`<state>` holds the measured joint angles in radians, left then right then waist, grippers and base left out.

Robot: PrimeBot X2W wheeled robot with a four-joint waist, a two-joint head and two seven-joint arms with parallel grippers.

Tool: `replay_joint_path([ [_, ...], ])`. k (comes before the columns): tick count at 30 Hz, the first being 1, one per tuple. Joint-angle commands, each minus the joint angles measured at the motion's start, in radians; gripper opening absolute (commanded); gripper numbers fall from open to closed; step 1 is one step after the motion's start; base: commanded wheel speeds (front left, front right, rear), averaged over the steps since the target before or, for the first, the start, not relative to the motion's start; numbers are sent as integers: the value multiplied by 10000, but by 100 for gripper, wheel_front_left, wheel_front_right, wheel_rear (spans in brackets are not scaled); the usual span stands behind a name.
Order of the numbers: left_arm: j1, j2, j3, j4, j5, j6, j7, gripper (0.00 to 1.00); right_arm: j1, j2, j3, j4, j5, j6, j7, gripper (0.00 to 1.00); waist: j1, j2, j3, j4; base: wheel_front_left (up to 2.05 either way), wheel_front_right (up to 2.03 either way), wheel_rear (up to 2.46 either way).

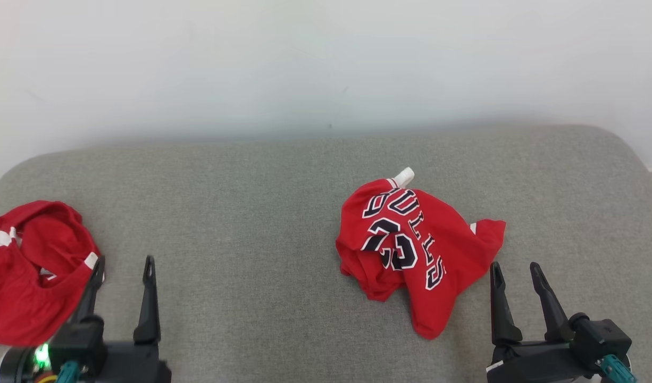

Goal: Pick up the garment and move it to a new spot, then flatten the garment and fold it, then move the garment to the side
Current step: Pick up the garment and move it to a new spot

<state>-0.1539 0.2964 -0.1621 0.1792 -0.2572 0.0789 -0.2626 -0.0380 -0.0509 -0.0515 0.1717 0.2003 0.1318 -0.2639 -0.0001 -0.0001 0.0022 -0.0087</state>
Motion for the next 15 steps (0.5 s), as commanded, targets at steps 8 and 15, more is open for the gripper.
replay_joint_path([
  [8, 1456, -109, 576, -688, -153, 6, -33, 100, 250, 13, 47, -28, -80, -21, -9, 100, 1, 1, -301, 148, 0, 0, 0],
  [15, 2359, -428, 915, -1235, 84, -135, -33, 100, 294, 13, 127, -37, -171, -22, -9, 100, 1, 1, -419, 34, 0, 0, 0],
])
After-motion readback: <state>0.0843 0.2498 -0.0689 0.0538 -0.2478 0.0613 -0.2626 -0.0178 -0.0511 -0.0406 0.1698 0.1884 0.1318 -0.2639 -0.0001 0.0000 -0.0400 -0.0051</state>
